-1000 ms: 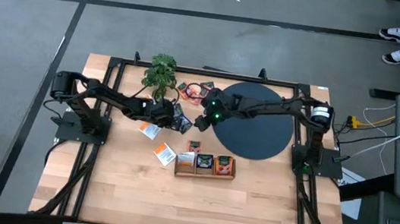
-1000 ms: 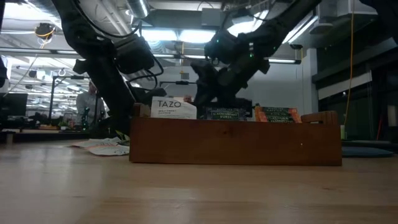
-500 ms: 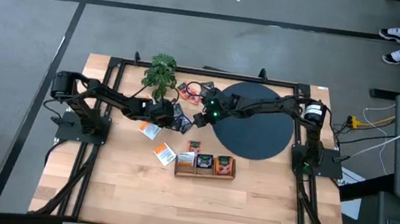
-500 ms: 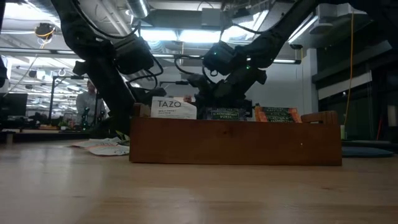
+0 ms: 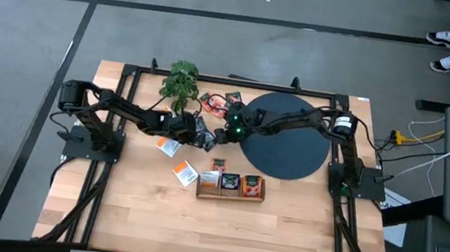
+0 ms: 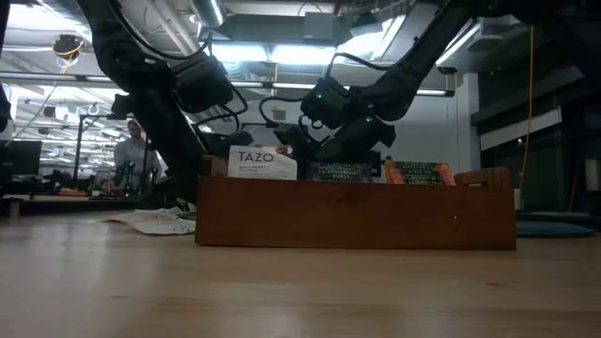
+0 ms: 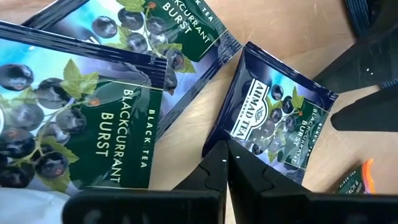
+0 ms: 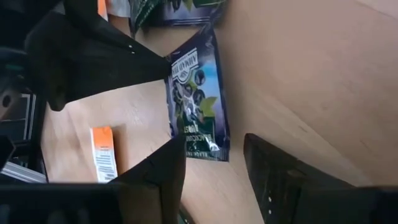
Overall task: Pick & Place Tea
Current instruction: Put the purple tea bag into the middle section of the wooden organizer
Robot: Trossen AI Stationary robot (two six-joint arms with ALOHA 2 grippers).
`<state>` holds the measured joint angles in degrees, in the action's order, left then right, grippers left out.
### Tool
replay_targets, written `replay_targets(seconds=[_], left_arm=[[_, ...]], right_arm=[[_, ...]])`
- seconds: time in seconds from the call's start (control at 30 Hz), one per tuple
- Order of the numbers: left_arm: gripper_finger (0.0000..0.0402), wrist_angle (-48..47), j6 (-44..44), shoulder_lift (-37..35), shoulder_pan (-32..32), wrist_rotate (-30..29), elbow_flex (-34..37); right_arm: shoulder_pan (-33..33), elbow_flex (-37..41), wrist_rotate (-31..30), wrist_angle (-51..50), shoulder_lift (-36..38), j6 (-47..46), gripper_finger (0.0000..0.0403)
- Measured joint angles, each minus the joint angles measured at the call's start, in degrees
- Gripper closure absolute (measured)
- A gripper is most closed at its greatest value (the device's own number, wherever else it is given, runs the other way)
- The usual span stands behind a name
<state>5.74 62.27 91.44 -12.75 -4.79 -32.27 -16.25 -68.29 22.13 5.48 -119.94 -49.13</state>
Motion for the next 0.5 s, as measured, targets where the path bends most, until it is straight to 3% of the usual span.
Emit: replay_targets(seconds=[0.13, 0.4, 0.5], left_arm=[[0.0399, 0.1, 0.0, 0.0, 0.0, 0.0, 0.0], [0.0399, 0.4, 0.0, 0.0, 0.0, -0.1, 0.0], [0.0399, 0.6, 0.0, 0.0, 0.0, 0.1, 0.0]], right_arm=[[0.0, 0.0, 0.0, 0.8, -0.1, 0.0, 0.0269], [0.0, 0.0, 0.5, 0.6, -0.1, 1.8, 0.0385], [0.0, 0.0, 1.2, 0.2, -0.1, 4.0, 0.0394]])
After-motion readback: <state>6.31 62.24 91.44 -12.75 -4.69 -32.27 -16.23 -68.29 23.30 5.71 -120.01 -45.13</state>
